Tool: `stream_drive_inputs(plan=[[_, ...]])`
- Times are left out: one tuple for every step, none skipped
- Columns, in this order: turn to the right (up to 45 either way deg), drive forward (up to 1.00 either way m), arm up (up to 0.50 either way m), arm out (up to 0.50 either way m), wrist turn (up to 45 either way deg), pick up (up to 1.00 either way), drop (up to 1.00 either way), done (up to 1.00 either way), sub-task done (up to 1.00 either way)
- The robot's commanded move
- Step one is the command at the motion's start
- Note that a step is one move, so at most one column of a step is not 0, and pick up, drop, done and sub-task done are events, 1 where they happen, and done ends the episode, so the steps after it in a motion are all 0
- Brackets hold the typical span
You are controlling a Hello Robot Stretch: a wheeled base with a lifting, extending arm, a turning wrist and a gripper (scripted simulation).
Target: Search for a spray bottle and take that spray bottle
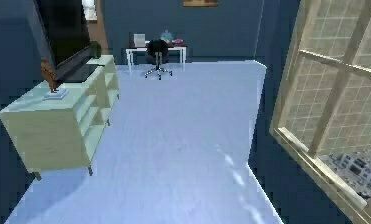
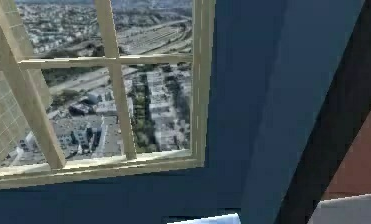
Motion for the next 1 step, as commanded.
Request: stream_drive_inputs(plan=[[45.0, 0.0, 0.0, 0.0, 0.0, 0.0, 0.0, 0.0, 0.0]])
